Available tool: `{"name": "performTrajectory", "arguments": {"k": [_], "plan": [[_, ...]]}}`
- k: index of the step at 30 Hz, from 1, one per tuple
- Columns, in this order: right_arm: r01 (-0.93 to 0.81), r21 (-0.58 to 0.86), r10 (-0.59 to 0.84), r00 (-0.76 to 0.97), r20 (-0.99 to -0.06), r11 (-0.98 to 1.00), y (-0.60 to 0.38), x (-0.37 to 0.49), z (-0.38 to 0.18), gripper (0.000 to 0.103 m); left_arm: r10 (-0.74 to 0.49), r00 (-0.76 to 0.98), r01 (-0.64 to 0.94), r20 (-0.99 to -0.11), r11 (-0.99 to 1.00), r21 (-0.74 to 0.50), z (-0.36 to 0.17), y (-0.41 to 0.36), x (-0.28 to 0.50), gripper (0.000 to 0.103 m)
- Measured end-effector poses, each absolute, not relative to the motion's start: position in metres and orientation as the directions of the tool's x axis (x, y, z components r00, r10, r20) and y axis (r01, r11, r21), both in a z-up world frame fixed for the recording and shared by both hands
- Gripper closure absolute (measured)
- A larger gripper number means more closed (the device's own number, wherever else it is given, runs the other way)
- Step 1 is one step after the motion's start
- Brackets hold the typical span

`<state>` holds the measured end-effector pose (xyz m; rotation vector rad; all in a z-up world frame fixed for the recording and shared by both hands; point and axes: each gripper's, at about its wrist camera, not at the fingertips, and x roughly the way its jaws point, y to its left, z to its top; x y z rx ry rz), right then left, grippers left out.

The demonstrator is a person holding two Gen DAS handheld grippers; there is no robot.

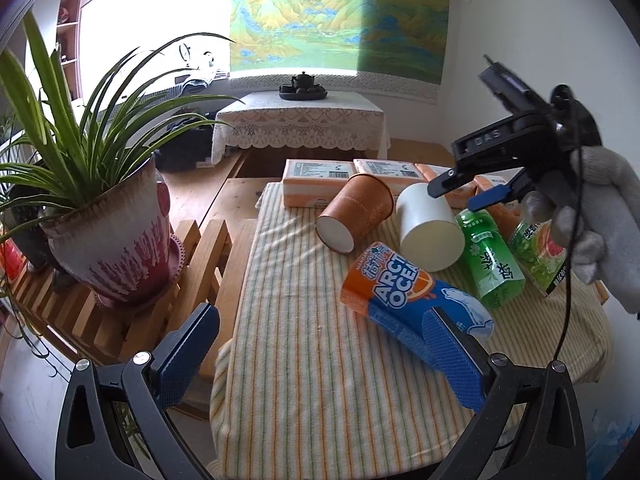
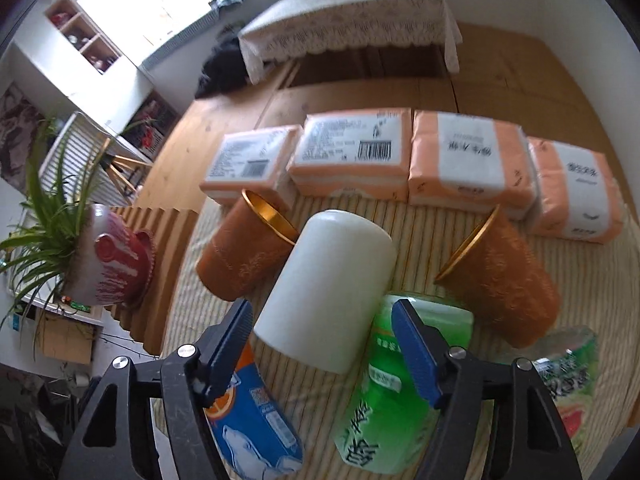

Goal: Flip cup upside down
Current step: 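Move the right gripper to the white cup lying on its side and close on it, then lift the white cup off the table with the right gripper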

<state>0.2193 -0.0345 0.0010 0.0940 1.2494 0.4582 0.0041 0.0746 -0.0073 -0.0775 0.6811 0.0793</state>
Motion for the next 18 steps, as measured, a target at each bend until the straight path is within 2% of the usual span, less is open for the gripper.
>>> {"name": "performTrajectory", "arguments": {"k": [8, 18], "plan": [[-0.24, 0.278, 0.323, 0.171, -0.931, 0.93, -0.017, 0.247, -0.013, 0.035, 0.049, 0.778, -0.114, -0.627, 0.991, -0.064, -0.013, 0.094, 0.006, 0.0], [-0.255, 0.11, 0.147, 0.131, -0.98, 0.961, 0.01, 0.267, -0.028, 0.033, 0.037, 0.782, -0.122, -0.622, 0.988, -0.094, -0.018, 0.11, 0.01, 0.0]]}}
